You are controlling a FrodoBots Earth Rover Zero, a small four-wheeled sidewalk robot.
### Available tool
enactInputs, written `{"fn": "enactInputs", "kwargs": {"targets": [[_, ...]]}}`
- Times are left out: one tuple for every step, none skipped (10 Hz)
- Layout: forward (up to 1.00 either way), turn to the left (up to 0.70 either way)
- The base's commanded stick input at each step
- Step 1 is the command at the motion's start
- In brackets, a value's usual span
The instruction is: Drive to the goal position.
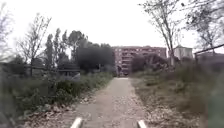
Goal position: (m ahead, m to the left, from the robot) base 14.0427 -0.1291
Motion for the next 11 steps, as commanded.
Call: {"fn": "enactInputs", "kwargs": {"targets": [[0.7, -0.26], [0.7, -0.35], [0.7, -0.35], [0.7, -0.2], [0.7, -0.03], [0.7, 0.0], [0.7, -0.02], [0.7, -0.09], [0.7, -0.22], [0.7, -0.34], [0.7, -0.17]]}}
